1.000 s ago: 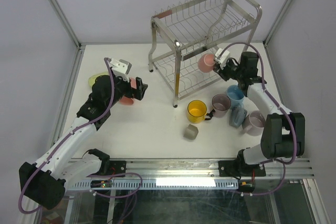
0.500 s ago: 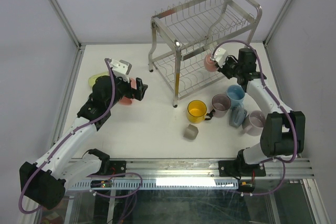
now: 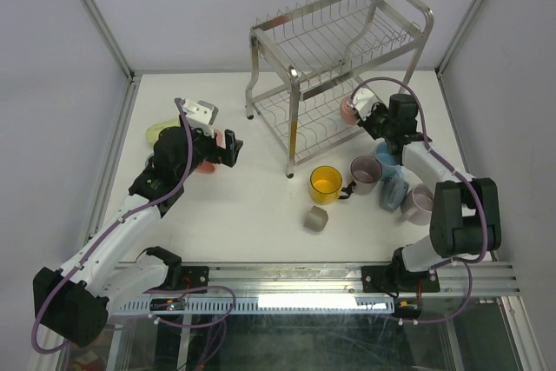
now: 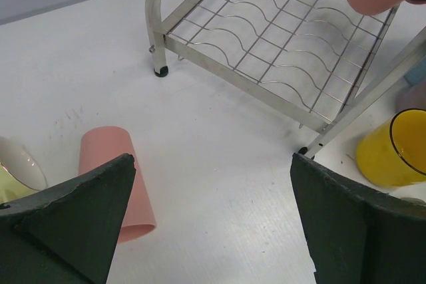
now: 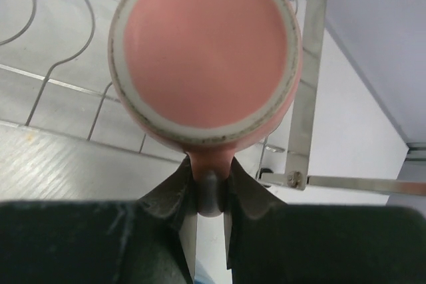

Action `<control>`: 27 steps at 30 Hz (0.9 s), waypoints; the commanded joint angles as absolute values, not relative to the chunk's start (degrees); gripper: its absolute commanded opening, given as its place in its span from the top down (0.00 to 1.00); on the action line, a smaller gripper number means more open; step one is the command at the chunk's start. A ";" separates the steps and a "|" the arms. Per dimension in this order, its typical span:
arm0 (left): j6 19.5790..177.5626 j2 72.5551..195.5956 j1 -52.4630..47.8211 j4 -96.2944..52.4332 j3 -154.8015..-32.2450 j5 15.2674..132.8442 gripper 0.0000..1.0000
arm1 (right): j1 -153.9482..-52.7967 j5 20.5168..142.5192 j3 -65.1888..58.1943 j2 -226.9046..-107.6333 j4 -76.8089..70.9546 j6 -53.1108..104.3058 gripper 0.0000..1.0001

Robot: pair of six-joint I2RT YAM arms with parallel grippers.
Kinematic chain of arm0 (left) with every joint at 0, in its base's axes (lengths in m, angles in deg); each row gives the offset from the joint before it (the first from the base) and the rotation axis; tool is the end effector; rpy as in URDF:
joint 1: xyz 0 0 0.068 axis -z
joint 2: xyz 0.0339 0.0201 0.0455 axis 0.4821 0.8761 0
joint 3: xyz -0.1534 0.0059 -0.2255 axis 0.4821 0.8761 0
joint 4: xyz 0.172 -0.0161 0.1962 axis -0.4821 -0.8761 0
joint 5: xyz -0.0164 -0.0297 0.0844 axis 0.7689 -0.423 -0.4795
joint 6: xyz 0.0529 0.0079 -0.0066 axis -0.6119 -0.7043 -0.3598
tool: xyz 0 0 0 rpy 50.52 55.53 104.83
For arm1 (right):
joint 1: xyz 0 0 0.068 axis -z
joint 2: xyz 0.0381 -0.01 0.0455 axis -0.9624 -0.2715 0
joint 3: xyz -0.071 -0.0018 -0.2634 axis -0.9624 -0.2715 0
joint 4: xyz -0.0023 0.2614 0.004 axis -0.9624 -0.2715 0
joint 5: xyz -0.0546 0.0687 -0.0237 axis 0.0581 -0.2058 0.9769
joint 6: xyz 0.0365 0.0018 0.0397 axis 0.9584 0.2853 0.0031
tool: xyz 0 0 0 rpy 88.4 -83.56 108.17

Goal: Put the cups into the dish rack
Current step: Turn the cup upside down in the dish rack.

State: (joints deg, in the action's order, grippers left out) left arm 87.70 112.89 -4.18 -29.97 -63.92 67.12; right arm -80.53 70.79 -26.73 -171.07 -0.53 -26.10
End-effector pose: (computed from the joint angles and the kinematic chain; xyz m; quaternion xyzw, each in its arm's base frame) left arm 0.2016 -0.0933 0.3038 0.1740 0.7879 -0.1387 0.5742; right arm 0.3248 0.0471 0.2405 -0.4416 0.7396 -0.0306 0.5069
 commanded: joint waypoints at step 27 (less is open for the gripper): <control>86.28 110.61 -4.83 -27.05 -63.41 64.63 0.01 | -81.80 71.48 -13.10 -187.99 26.34 -15.99 0.94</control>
State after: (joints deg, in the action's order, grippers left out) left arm 87.31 112.36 -4.18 -29.99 -63.53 64.60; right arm -81.43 73.28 -17.31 -189.89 16.50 -19.81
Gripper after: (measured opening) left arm 0.990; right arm 0.178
